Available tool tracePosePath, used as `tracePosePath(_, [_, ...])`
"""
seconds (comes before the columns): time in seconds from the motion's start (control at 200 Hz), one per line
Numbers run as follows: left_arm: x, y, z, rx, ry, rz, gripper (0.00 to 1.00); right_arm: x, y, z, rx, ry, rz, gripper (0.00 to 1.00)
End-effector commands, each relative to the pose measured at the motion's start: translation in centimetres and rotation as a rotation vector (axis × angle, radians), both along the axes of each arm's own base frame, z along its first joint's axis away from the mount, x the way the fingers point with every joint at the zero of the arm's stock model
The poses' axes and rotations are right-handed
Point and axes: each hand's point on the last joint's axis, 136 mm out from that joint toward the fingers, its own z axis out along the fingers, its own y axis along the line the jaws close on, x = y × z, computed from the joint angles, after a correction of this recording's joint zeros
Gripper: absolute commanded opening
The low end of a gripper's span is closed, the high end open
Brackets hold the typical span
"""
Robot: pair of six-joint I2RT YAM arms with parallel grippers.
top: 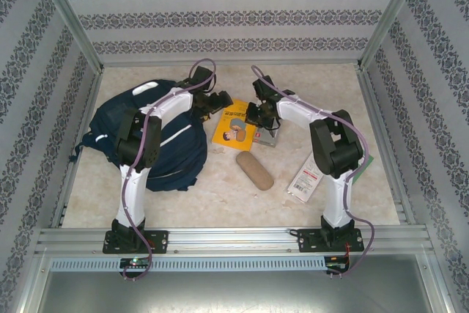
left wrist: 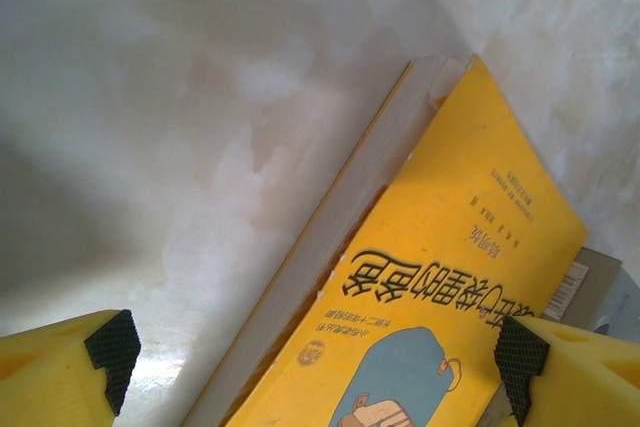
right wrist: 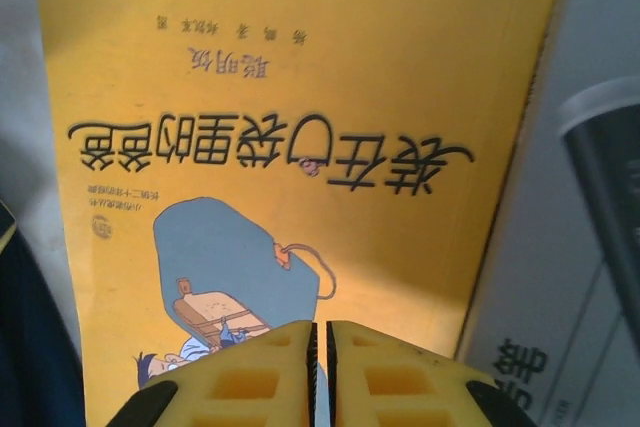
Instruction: Pack books, pencil case, and school supplies into a backpack
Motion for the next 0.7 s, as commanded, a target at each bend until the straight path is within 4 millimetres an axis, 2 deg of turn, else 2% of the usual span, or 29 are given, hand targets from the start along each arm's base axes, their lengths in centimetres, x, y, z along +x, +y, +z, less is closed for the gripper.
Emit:
tracePosePath(0.0, [-1.4,-0.3,-0.7,-0.008,0.038,-0.022,0.95,-0.9,-3.1,-1.2,-0.055,0.061,-0.061,0.14])
tracePosePath(0.225, [-2.8,-2.5,-2.0,-0.038,0.072,-0.038,0.94,-2.8,-7.3,-1.6,-0.118,0.075,-0.104,0.17])
tracePosePath(0.295, [-3.2,-3.3,-2.2,-0.055,0.077,-0.040,0.94,-3.0,-8.0,-1.4,-0.120,0.067,-0.105,0.20])
tracePosePath(0.46, [-4.1,-5.1,-2.1,-0.085,0.075,-0.046,0.92,-2.7,-6.3,0.1,-0.003,0.004,-0.049,0.42])
tracePosePath(0.604, [-4.9,-7.1,-1.8,-0.111,0.079,-0.080,0.90,-2.4,-5.0,0.4,0.070,-0.011,-0.043,0.46])
tracePosePath(0.694, [-5.1,-7.0,-1.7,-0.085,0.075,-0.087,0.88,-2.3,-4.6,0.1,0.089,-0.014,-0.045,0.47])
